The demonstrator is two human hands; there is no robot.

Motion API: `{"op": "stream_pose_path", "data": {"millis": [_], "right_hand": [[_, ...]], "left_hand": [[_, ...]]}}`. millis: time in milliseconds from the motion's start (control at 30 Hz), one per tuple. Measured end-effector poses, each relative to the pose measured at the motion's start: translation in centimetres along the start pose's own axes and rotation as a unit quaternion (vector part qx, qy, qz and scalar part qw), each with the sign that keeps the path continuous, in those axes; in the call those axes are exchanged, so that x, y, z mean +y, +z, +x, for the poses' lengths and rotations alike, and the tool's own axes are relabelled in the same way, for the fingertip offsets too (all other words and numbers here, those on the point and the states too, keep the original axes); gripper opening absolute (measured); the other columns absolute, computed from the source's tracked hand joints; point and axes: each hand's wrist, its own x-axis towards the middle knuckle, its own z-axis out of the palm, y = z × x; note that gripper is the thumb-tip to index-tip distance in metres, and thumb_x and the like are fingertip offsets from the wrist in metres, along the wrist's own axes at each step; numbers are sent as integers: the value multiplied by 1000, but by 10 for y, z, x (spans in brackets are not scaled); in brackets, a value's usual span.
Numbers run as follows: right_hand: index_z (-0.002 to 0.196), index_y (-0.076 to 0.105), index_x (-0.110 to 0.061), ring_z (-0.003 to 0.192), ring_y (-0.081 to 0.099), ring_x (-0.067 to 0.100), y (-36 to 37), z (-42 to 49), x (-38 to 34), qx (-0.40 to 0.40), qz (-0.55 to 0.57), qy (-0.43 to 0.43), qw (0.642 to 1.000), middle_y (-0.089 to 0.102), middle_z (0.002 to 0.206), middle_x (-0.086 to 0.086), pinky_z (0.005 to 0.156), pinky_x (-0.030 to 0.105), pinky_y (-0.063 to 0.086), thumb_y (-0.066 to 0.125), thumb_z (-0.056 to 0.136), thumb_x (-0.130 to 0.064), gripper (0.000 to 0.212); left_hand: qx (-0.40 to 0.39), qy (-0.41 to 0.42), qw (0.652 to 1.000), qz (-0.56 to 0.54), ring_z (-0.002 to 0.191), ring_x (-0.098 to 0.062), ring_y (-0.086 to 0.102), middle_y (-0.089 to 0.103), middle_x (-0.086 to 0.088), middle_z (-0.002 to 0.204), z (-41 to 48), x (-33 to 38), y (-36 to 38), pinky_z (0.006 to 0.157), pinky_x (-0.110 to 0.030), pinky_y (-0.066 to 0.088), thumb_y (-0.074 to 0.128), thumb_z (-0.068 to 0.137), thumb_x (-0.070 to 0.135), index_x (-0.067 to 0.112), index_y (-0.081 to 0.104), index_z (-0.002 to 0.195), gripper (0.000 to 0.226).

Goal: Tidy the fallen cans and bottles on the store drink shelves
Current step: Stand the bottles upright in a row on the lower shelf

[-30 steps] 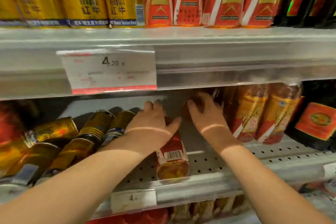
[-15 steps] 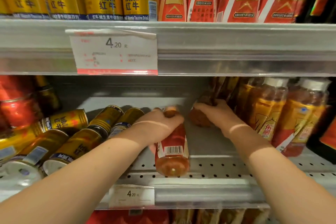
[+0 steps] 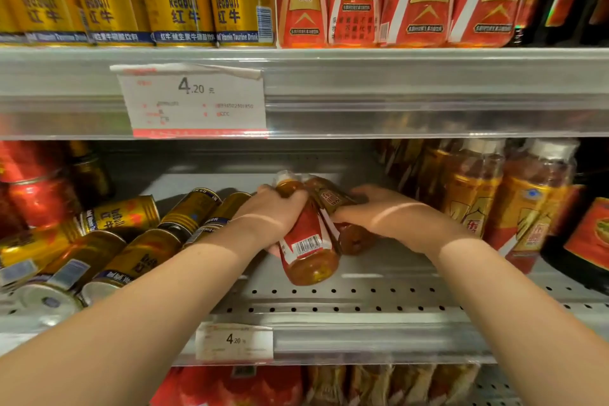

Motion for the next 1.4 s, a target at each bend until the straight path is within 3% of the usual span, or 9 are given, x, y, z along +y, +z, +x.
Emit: {"op": "stream_pose_path", "data": {"millis": [167, 333, 400, 533, 667, 833, 1100, 1300, 1400], "right_hand": [[149, 37, -20, 99, 60, 24, 9, 12, -4, 29, -69, 36, 997, 58, 134, 8, 77, 34, 46, 53, 81, -80, 92], [141, 49, -18, 78, 57, 14, -2, 5, -4, -25, -96, 44, 994, 60, 101, 0, 65, 26, 45, 60, 75, -81, 92], [138, 51, -19, 89, 62, 16, -1, 1, 4, -12, -35, 29, 999, 64, 112, 2, 73, 29, 49, 66, 77, -73, 83], [125, 46, -37, 87, 63, -6, 22, -15, 22, 108, 173, -105, 973, 58, 100, -24, 56, 7, 45, 77, 81, -51, 56], [135, 37, -42, 95, 53, -27, 28, -31, 38, 158, 236, -182, 941, 56, 110, -31, 70, -4, 41, 84, 79, -35, 74], [140, 27, -43, 96, 57, -6, 28, -47, 51, 144, 180, -128, 965, 49, 106, -33, 89, 18, 44, 85, 77, -34, 86], [143, 24, -34, 82, 53, 4, 22, -56, 41, 157, 106, -79, 979, 51, 95, -23, 74, 24, 42, 82, 78, -44, 88], [147, 19, -40, 109, 63, 23, 24, -71, 46, 167, 45, -18, 985, 59, 129, -3, 89, 39, 54, 72, 78, -63, 90], [151, 25, -30, 114, 61, 25, 27, -81, 46, 172, -40, 10, 984, 56, 132, 0, 89, 38, 54, 63, 83, -67, 86]], "left_hand": [[-42, -8, 999, -9, 88, -23, 70, 64, -7, 110, -7, -2, 8, 72, -34, 61, 46, 92, 75, 17, 37, 145, 79], [-86, 6, 990, -108, 83, -15, 70, 65, 1, 104, -13, -7, 10, 57, -22, 56, 65, 89, 60, 19, 36, 144, 74], [-53, 28, 986, -155, 88, -16, 70, 65, 2, 105, -12, -10, 13, 67, -26, 57, 68, 88, 56, 21, 39, 140, 69], [40, 107, 971, -212, 83, -3, 65, 58, 17, 99, -14, -12, 19, 61, -17, 49, 68, 89, 58, 30, 30, 149, 76], [77, 175, 950, -247, 82, 4, 69, 63, 19, 104, -20, -10, 20, 59, -12, 54, 70, 89, 55, 40, 35, 142, 65], [73, 233, 935, -256, 104, 8, 63, 60, 26, 118, -35, -17, 25, 72, -15, 58, 74, 89, 46, 53, 38, 134, 57], [51, 202, 947, -246, 93, 10, 65, 64, 26, 109, -40, -10, 23, 67, -13, 50, 82, 73, 60, 54, 38, 128, 71], [19, 201, 941, -272, 98, 3, 68, 68, 26, 111, -38, -16, 21, 70, -18, 57, 82, 77, 54, 67, 47, 113, 52], [-11, 222, 940, -258, 103, 6, 67, 67, 29, 115, -38, -11, 24, 74, -19, 59, 76, 83, 56, 62, 50, 126, 51]]}}
